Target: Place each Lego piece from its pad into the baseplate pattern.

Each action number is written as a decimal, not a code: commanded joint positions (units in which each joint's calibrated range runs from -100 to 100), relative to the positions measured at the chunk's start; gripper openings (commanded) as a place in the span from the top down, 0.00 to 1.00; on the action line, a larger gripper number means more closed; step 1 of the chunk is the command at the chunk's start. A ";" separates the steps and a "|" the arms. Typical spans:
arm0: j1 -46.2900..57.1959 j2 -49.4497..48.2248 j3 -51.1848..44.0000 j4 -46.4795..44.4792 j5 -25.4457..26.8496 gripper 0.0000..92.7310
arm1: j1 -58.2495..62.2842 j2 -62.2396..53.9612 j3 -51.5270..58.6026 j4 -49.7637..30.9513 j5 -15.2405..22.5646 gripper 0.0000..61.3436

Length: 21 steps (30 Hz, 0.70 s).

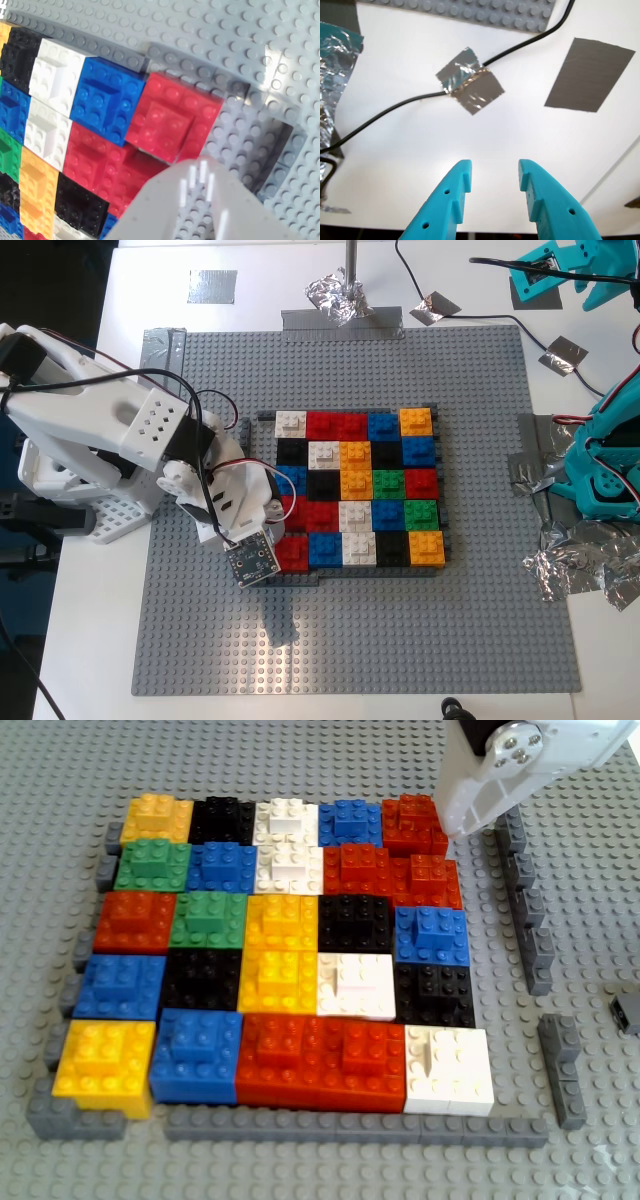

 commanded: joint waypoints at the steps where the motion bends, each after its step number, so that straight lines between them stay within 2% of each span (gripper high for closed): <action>1: 0.38 -2.13 -0.84 -0.04 0.17 0.88 | -1.14 -1.15 -6.22 0.89 -0.94 1.00; 9: 0.30 -2.13 -0.84 -0.04 0.17 0.88 | -1.29 -2.87 -7.49 3.99 -1.13 1.00; 16: 0.30 -2.04 -0.84 -0.04 0.17 0.88 | -6.44 -4.32 -22.39 20.83 -5.28 1.00; 21: 0.30 -2.04 -0.84 -0.04 0.17 0.88 | -11.66 -5.10 -29.88 27.99 -8.02 1.00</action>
